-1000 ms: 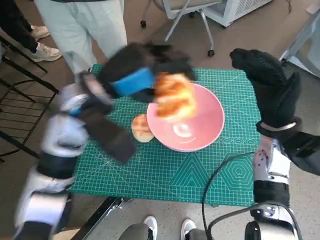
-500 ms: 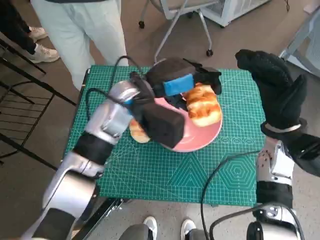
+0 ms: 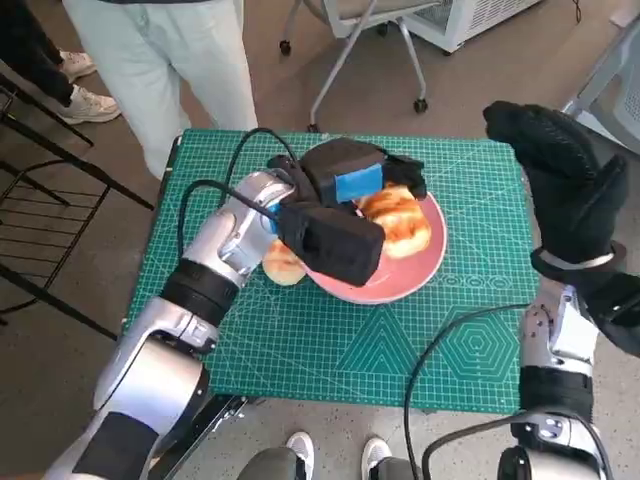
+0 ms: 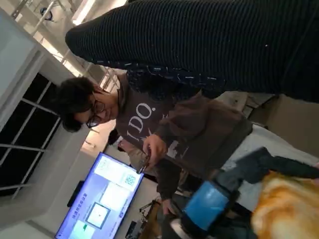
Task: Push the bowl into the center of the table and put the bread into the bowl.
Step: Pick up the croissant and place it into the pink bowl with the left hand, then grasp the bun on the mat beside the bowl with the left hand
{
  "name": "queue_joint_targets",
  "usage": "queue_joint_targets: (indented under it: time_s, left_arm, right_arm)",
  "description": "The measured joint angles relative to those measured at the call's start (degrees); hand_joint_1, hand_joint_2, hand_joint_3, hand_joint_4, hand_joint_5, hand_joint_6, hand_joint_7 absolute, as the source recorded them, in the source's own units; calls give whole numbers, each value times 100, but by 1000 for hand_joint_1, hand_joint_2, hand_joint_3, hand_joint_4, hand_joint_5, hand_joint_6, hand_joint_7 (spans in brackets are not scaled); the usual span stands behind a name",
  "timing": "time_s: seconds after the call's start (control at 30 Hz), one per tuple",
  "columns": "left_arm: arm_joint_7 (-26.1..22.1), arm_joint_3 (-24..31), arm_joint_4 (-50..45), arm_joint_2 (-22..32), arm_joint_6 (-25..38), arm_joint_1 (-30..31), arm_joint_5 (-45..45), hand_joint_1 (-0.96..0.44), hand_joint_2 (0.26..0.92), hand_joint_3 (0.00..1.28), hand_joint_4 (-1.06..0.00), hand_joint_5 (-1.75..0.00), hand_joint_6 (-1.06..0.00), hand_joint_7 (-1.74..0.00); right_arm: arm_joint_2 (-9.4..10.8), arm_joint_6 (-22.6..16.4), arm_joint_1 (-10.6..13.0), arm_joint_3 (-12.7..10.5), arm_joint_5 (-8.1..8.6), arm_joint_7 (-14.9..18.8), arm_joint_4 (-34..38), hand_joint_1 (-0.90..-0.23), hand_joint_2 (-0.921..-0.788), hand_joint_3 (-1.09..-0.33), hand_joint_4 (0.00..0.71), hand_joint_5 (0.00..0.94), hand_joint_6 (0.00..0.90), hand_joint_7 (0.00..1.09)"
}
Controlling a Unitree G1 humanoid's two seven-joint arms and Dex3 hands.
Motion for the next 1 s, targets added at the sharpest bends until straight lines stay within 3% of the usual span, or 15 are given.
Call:
queue_joint_targets:
  time_s: [0.3, 0.67, 1.0]
  left_arm:
    - [-372, 57, -637, 181, 100, 141, -97, -322, 807, 0, -25, -1, -192, -8]
    - [-464, 332, -1552, 633, 76, 592, -322, -337, 799, 0, -32, -4, -200, -8]
    - [-879, 925, -2858, 1309, 298, 1257, -815, -303, 785, 0, -49, -6, -221, -13]
  right_arm:
    - [13, -2, -3, 11, -5, -19, 15, -647, -921, -653, 185, 0, 122, 297]
    - [37, -6, -18, 63, -4, -11, 80, -645, -921, -658, 183, 0, 124, 283]
    - [56, -6, -50, 94, 4, 15, 137, -640, -921, -661, 184, 1, 130, 277]
